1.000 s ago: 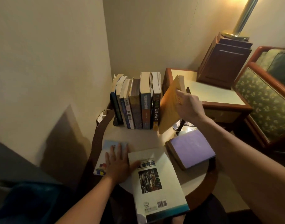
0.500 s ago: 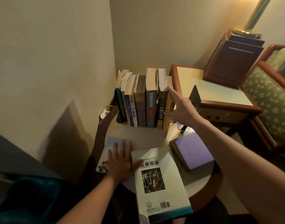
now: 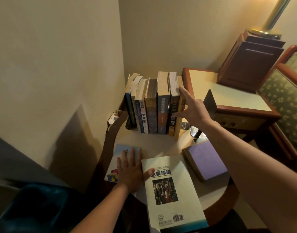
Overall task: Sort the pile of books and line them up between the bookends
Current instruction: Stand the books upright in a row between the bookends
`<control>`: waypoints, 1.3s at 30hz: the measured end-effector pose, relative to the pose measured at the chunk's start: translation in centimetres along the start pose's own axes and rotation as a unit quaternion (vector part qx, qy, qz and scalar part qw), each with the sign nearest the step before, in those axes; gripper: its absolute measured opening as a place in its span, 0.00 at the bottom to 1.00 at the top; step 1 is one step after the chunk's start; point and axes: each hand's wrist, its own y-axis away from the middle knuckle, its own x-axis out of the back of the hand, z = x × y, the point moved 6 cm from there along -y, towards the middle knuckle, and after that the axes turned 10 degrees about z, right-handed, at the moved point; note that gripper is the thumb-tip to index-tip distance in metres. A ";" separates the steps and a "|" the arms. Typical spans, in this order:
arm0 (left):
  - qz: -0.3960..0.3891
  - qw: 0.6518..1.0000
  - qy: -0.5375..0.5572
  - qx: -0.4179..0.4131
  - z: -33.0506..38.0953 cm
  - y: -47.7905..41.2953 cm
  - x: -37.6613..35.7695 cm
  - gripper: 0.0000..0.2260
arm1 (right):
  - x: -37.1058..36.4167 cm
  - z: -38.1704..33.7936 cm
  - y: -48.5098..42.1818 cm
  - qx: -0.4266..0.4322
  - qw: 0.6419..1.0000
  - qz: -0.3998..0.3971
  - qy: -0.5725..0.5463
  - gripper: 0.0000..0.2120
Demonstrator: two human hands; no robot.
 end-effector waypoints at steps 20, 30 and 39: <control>-0.015 1.000 -0.005 0.009 0.1 0.1 0.2 0.49 | -1.1 0.5 -0.8 0.018 0.999 0.028 0.015 0.49; -0.002 1.000 0.007 0.013 0.3 0.3 0.7 0.49 | -0.6 0.9 4.2 -0.033 0.999 0.034 0.025 0.57; 0.091 0.988 0.127 0.011 3.7 4.4 1.2 0.41 | -2.8 1.2 18.4 -0.023 0.999 -0.001 0.043 0.42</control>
